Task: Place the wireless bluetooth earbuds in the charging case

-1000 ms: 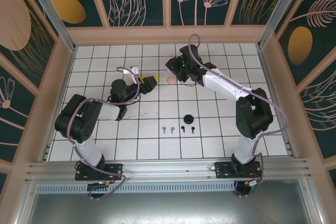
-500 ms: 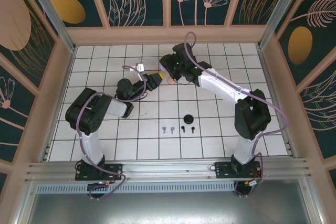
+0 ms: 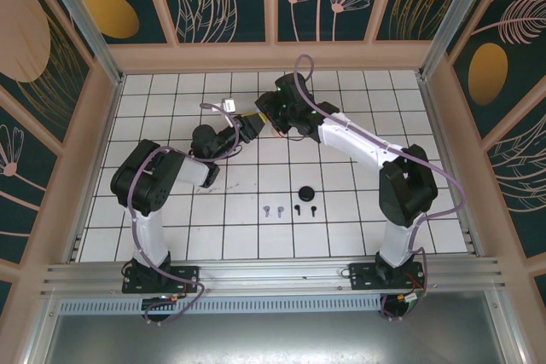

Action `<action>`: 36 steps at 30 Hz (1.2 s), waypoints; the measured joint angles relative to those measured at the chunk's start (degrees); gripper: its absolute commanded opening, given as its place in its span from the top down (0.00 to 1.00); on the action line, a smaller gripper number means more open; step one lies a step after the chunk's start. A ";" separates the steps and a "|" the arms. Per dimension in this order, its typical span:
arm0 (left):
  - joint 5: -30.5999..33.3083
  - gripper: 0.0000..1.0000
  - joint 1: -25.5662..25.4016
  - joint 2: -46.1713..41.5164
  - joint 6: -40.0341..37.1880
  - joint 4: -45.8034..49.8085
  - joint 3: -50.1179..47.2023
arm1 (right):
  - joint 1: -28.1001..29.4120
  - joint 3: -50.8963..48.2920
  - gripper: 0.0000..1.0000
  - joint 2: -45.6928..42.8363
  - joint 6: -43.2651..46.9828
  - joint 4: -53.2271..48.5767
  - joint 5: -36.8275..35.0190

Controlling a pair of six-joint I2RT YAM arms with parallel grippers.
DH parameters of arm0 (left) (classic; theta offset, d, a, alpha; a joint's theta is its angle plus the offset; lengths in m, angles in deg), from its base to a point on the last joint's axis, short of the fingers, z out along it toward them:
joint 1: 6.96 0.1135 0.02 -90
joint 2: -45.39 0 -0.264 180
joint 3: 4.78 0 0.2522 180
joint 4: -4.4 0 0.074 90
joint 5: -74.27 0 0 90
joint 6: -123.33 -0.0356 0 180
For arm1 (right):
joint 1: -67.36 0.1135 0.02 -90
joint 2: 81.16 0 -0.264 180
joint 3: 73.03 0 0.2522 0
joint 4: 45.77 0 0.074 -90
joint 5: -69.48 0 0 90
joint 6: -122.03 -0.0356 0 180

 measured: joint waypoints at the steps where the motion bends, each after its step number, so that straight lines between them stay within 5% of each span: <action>1: 0.00 0.55 0.00 0.11 0.09 -0.07 0.04 | 0.04 0.00 0.68 0.00 0.00 0.02 -0.07; 20: 0.35 0.94 -0.33 0.98 0.20 -1.68 0.22 | 0.42 -0.11 0.66 0.00 -0.20 -0.13 -2.14; 29: 0.13 1.00 -0.39 1.55 1.27 -2.32 0.39 | 0.55 -0.48 0.27 -0.13 0.04 0.31 -2.67; 36: -0.31 1.00 -0.37 1.97 2.32 -2.73 0.48 | -0.76 -0.50 0.25 -4.79 3.39 -0.13 -2.91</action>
